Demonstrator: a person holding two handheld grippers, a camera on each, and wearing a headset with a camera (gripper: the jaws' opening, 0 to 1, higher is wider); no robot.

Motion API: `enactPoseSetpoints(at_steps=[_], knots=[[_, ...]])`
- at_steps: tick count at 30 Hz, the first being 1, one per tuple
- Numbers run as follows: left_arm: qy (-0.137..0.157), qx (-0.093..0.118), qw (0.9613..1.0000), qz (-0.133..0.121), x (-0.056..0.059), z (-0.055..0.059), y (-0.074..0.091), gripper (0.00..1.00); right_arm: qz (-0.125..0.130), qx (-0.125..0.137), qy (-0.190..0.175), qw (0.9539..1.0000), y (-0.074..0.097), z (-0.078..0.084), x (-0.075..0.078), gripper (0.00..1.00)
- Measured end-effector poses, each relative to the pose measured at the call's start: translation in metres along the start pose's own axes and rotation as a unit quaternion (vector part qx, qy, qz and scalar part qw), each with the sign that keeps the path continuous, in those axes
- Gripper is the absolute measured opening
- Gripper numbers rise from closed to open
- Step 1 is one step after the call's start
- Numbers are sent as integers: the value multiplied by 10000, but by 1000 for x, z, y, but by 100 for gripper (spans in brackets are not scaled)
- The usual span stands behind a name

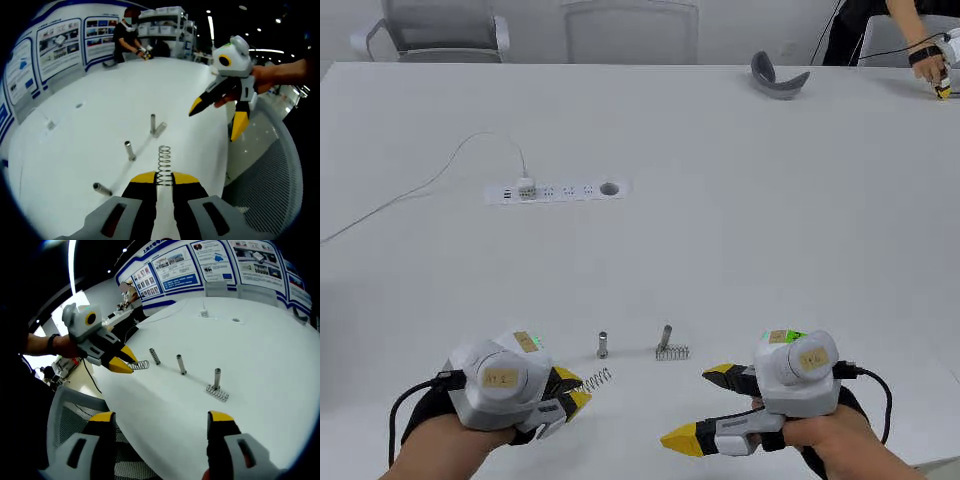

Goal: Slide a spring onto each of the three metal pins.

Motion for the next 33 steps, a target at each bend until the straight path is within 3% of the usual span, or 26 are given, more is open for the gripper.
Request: enactPoseSetpoints(at_steps=[7, 11, 19, 27, 33], knots=[[-75, 75, 9999, 16, 3, -7, 2, 11, -101, 52, -92, 9999, -1, -5, -2, 73], [-119, 106, 9999, 33, 5, -11, 2, 11, -243, 243, -321, 9989, 1, -9, -3, 71], [-219, 146, 9995, 160, 15, -17, -3, 11, -376, 352, -388, 9979, 0, -15, -5, 60], [-444, 209, 9983, 327, 28, -28, -8, 11, -739, 474, -606, 9943, -3, -25, -12, 46], [-563, 307, 9972, 387, 33, -38, -8, 11, -921, 427, -688, 9925, -6, -27, -16, 38]])
Point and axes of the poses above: the centre of the closed fingertips' face, and the gripper's own axes: y roughly backward along the fingers, x roughly to its right, z roughly out of its underside, the point moved 10 cm from there along y, roughly backward along the fingers, and after that the axes turned 10 degrees about -y, right-handed, at the moved point
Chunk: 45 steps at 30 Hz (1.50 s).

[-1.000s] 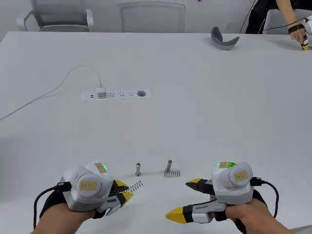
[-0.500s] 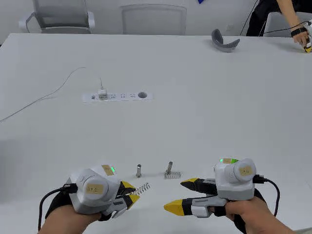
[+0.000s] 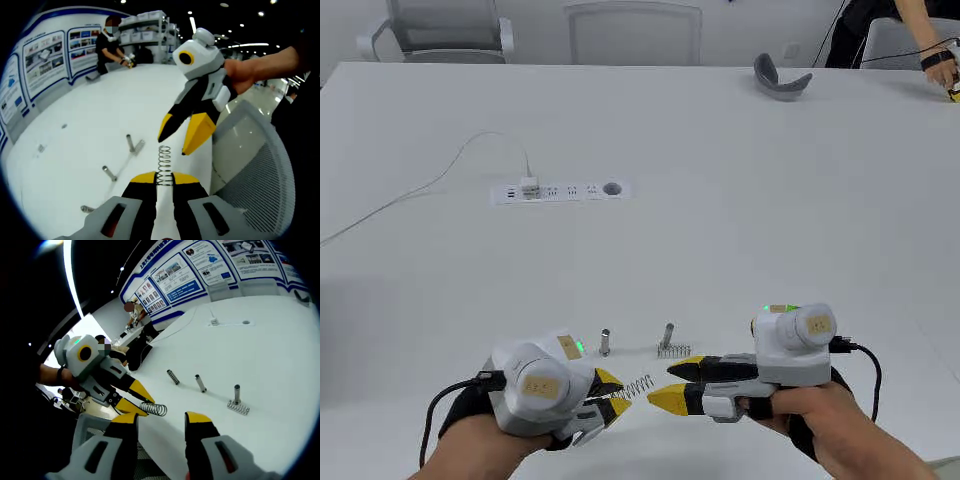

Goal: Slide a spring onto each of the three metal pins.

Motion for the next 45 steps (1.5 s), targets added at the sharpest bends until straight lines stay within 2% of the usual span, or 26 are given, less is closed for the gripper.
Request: enactPoseSetpoints(at_steps=[8, 14, 19, 25, 31, 38, 41, 45], knots=[[-115, 82, 9999, 48, 1, -8, 0, 11, -188, -18, -185, 9997, -1, 0, -2, 31], [-213, 119, 9996, 129, 6, -14, 0, 11, -355, 83, -381, 9986, 0, -1, -5, 27], [-291, 162, 9993, 182, 8, -19, -1, 11, -437, 33, -437, 9981, 0, 0, -6, 20], [-342, 173, 9990, 220, 8, -20, -2, 11, -610, 31, -523, 9968, 1, -2, -9, 15], [-371, 189, 9988, 273, 7, -21, -3, 11, -653, -34, -442, 9969, 2, -5, -12, 13], [-288, 355, 9983, 367, 2, -26, -1, 10, -628, -112, -88, 9979, 6, -16, -18, 13], [-206, 471, 9977, 443, -1, -28, 0, 10, -583, -299, 274, 9975, 9, -23, -22, 13], [-174, 621, 9963, 565, -4, -32, 1, 10, -534, -720, 912, 9918, 12, -34, -27, 13]])
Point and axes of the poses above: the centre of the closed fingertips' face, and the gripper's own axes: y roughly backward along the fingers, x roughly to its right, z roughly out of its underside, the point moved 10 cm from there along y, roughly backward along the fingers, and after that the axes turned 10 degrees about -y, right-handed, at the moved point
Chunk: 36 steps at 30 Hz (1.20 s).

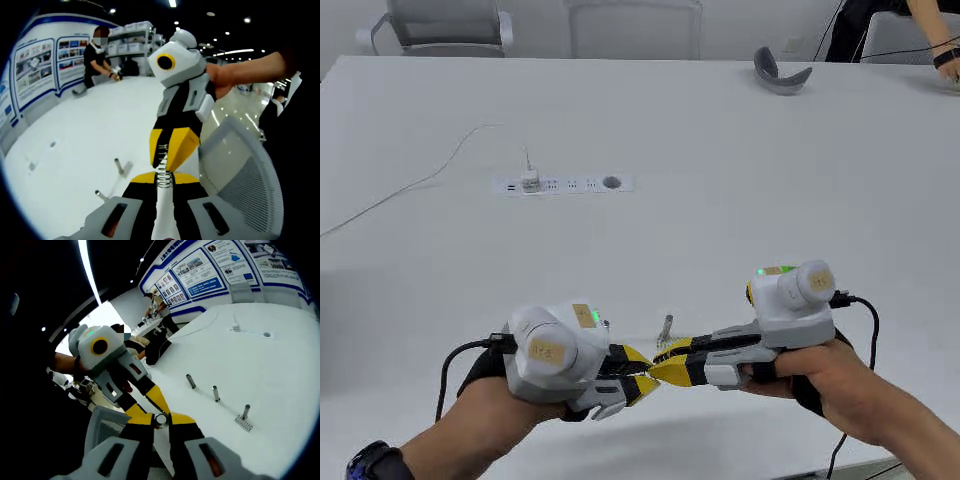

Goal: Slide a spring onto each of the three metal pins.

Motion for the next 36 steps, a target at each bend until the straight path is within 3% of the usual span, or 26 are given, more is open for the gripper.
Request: enactPoseSetpoints(at_steps=[3, 5, 10, 24, 32, 36], knots=[[1, 45, 9999, 97, 1, -2, 0, 10, 38, -477, 448, 9978, 1, -6, -4, 13], [-69, 81, 9998, 146, 1, -4, 0, 10, 28, -714, 836, 9939, 1, -11, -8, 13], [-67, 168, 9995, 256, 4, -7, -1, 10, -90, -1263, 1387, 9822, 0, -19, -13, 13], [6, 276, 9989, 385, 5, -5, 2, 10, -306, -1669, 1901, 9670, -4, -26, -17, 13], [105, 373, 9984, 400, 5, -3, 2, 10, -380, -1664, 1982, 9652, -3, -24, -16, 13], [133, 389, 9984, 387, 5, -2, 3, 10, -379, -1596, 1955, 9669, -3, -23, -16, 12]])
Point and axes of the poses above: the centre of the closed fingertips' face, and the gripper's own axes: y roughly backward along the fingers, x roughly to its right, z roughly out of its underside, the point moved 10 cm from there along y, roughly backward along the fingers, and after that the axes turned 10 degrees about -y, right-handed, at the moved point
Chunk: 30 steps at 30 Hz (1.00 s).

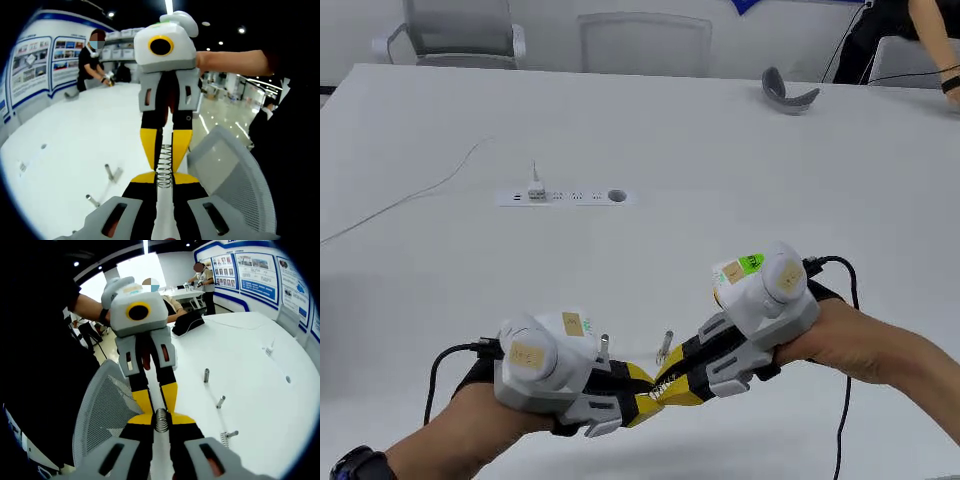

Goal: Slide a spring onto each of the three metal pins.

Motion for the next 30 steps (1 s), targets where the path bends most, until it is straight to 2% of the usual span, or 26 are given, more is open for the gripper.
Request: enactPoseSetpoints(at_steps=[6, 15, 25, 30], knots=[[33, -51, 10000, -23, 0, 2, 0, 11, 53, 74, -60, 9999, -2, 3, -1, 12], [170, -122, 9997, -122, 3, 10, 1, 18, 139, 72, -182, 9997, -3, 10, -1, 12], [432, -203, 9980, -417, 4, 26, 12, 26, 307, -2, -326, 9990, -2, 21, 2, 12], [535, -247, 9964, -603, 3, 34, 18, 28, 491, -69, -353, 9981, -4, 26, 7, 12]])
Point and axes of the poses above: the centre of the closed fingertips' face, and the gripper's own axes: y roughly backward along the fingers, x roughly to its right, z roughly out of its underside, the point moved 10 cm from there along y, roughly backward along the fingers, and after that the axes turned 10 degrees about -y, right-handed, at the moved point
